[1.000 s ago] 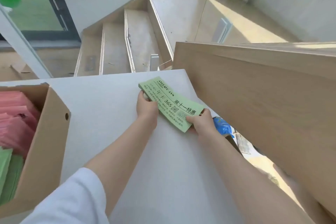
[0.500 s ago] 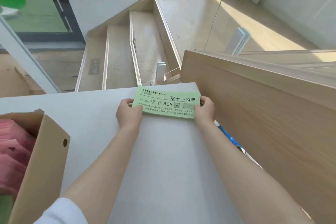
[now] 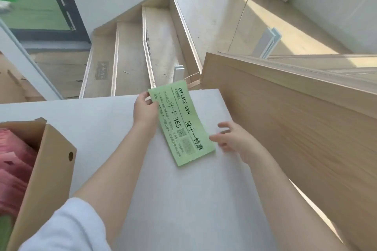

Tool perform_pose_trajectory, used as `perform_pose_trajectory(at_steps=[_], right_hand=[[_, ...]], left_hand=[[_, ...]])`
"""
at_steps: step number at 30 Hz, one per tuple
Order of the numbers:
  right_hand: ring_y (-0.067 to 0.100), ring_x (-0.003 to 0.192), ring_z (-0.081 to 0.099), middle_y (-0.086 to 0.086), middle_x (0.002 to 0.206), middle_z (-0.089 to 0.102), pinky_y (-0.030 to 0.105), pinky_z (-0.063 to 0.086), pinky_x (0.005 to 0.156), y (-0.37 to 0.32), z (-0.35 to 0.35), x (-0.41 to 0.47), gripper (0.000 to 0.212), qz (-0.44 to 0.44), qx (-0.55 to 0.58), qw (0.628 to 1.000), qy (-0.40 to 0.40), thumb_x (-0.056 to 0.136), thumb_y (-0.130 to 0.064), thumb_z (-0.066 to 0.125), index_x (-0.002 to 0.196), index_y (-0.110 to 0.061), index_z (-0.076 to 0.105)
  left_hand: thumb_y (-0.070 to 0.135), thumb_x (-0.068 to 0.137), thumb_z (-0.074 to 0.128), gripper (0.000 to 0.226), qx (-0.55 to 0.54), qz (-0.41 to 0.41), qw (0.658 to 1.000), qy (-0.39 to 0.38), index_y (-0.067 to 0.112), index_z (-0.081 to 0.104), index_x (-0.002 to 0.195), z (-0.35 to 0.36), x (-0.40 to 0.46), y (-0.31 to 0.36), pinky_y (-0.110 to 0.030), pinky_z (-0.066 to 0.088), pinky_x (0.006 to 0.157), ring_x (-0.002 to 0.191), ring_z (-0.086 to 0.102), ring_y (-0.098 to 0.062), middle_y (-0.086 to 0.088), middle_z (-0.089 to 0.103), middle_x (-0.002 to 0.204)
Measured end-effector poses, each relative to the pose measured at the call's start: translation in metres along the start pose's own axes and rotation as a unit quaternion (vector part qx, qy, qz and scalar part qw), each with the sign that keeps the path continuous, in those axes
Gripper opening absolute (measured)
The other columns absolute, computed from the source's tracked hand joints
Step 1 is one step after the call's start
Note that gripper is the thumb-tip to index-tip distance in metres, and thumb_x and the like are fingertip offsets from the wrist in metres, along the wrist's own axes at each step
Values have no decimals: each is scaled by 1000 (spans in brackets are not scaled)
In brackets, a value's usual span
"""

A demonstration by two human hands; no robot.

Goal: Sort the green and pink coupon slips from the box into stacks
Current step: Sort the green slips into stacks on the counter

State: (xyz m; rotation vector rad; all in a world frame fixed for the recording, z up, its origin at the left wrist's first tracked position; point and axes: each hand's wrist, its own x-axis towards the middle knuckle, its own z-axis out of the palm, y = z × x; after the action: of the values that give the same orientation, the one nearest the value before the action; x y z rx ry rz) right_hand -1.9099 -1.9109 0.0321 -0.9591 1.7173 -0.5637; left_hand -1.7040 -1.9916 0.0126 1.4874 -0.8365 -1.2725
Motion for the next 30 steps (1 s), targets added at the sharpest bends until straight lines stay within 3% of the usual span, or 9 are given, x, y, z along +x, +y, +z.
perform_pose_trajectory(at_steps=[3, 5, 9, 11, 14, 19, 24, 27, 30], right_hand=[[13, 120, 43, 3, 137, 39, 29, 36, 100, -19, -1, -1, 50, -169, -57, 973, 150, 86, -21, 62, 133, -17, 43], [13, 130, 38, 0, 140, 38, 31, 31, 109, -42, 2, -2, 50, -290, -71, 943, 148, 88, -19, 60, 135, -17, 43], [13, 108, 55, -3, 118, 59, 28, 44, 89, -73, 4, -5, 31, -287, -251, 918, 107, 90, -19, 55, 120, -20, 57], [19, 94, 59, 2, 102, 63, 33, 49, 80, -70, 8, 1, 21, -231, -277, 931, 64, 89, -16, 54, 108, -17, 61], [23, 90, 62, 3, 95, 63, 37, 51, 80, -44, 19, 19, 17, -168, -145, 973, 57, 88, -12, 52, 102, -11, 62], [23, 85, 58, 6, 95, 64, 28, 43, 69, -9, 20, 55, 16, -93, -15, 974, 205, 89, -4, 48, 94, -9, 62], [25, 104, 57, 8, 113, 61, 30, 41, 81, -21, 10, 76, 28, -111, -20, 944, 309, 90, -4, 49, 118, -5, 53], [24, 103, 58, 8, 113, 63, 29, 41, 79, -24, 4, 86, 24, -109, -21, 951, 290, 90, -6, 50, 114, -6, 55], [24, 105, 57, 10, 117, 62, 26, 39, 78, -15, -2, 89, 28, -117, -56, 957, 259, 90, -6, 49, 116, -4, 58]], left_hand=[[-1, 94, 42, 31, 46, 100, 982, -151, 23, 53, 110, 0, -10, 30, -19, 50, 64, 77, 66, -3, 9, 67, 92], [2, 95, 44, 36, 117, 137, 953, -243, 35, 57, 104, 2, -18, 46, -20, 53, 65, 77, 68, -2, 12, 69, 93], [8, 94, 43, 44, 310, 217, 878, -293, 43, 57, 118, 15, -30, 52, -22, 50, 62, 80, 63, -8, 11, 66, 100], [8, 94, 43, 41, 343, 217, 871, -276, 30, 52, 127, 18, -32, 42, -15, 42, 59, 82, 58, -9, 6, 64, 108], [7, 94, 44, 42, 345, 195, 890, -227, 22, 44, 133, 11, -31, 24, -15, 41, 67, 96, 56, -13, 4, 61, 118], [17, 91, 56, 57, 452, 208, 863, -88, 10, 31, 142, -11, -23, -7, -30, 22, 109, 135, 30, -24, -8, 36, 146], [26, 83, 68, 73, 398, 89, 911, -56, 7, 27, 141, -24, -28, -30, -37, 30, 105, 132, 32, -27, -10, 41, 140], [22, 76, 73, 79, 379, 103, 917, -76, 10, 29, 140, -22, -25, -37, -43, 40, 99, 122, 45, -28, -8, 53, 129], [19, 74, 73, 70, 393, 115, 912, -27, 8, 38, 134, -18, -23, -38, -42, 41, 96, 116, 47, -29, -9, 55, 121]])
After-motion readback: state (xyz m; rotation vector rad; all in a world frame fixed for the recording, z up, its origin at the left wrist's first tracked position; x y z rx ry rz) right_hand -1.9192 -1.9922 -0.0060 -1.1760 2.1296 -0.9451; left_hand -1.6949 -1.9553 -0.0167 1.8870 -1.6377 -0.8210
